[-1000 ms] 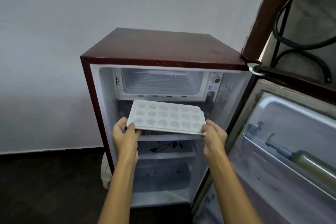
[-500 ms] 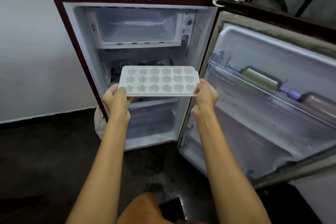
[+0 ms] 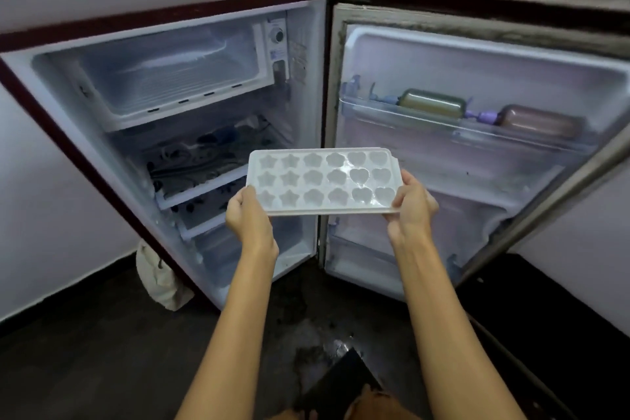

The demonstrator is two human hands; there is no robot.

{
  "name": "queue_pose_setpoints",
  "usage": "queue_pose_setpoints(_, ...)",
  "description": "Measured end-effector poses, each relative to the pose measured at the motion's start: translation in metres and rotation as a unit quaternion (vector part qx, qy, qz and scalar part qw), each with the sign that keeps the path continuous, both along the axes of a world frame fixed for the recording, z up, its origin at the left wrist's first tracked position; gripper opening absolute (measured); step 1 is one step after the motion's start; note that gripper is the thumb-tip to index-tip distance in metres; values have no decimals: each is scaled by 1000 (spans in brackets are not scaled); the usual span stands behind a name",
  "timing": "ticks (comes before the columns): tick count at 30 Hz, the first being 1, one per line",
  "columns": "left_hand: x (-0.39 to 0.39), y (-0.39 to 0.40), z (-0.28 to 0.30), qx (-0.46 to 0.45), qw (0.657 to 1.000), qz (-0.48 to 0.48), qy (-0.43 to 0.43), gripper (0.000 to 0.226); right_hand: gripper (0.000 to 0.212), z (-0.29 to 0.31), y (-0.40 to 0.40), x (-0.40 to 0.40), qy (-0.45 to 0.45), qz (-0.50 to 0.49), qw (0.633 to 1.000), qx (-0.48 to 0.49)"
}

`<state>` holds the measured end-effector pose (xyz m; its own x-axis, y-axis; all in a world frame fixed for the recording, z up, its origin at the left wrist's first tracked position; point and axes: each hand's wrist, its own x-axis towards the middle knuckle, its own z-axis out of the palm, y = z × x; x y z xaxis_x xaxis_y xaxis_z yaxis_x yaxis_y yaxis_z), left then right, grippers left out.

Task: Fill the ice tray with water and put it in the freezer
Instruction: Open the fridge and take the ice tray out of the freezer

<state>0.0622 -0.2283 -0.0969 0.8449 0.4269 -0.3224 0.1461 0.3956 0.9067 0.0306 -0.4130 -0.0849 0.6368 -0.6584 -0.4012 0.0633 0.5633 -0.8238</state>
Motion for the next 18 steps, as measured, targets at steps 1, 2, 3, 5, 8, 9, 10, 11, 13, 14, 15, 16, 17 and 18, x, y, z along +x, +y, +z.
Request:
queue_pose_setpoints(1, -3, -5, -2, -3, 1000, -15, 3, 14, 69, -3, -4, -10, 4, -15, 1000, -3)
queue_pose_setpoints(2, -5, -12, -4, -6, 999, -34, 5, 16, 69, -7, -9, -22, 8, -30, 999, -5)
queue_pose_setpoints(3, -8, -19, -6, -11, 998, -56, 7, 18, 69, -9, -15, -33, 10, -47, 999, -4)
queue_pose_setpoints(5, -15, -36, -12, -15, 995, -99, 15, 18, 70, -14, -28, -57, 16, -87, 996, 0)
queue_pose_setpoints(8, -30, -69, -18, -7, 987, -158, 33, 16, 65, -14, -51, -91, 34, -159, 987, 4)
queue_pose_setpoints(9, -35, -82, -19, -6, 983, -178, 38, 16, 64, -13, -59, -102, 37, -184, 982, 4)
queue_pose_setpoints(10, -40, -96, -19, -5, 979, -198, 41, 16, 63, -12, -68, -114, 37, -206, 978, 4)
queue_pose_setpoints(11, -46, -108, -18, -3, 975, -216, 43, 17, 63, -10, -75, -126, 36, -227, 973, 4)
queue_pose_setpoints(13, -60, -137, -16, -8, 966, -253, 43, 15, 64, -5, -94, -152, 32, -268, 963, 3)
queue_pose_setpoints(14, -65, -149, -16, -14, 963, -265, 43, 14, 64, -3, -102, -163, 32, -279, 960, 3)
queue_pose_setpoints(15, -71, -159, -15, -19, 960, -275, 43, 14, 63, -2, -109, -172, 32, -288, 957, 5)
queue_pose_setpoints(16, -80, -174, -13, -23, 955, -294, 43, 14, 63, 0, -119, -186, 31, -303, 952, 6)
queue_pose_setpoints(17, -89, -188, -11, -28, 948, -313, 43, 13, 63, 1, -128, -200, 29, -318, 948, 6)
queue_pose_setpoints(18, -99, -203, -8, -34, 942, -330, 44, 13, 64, 3, -138, -214, 29, -330, 943, 5)
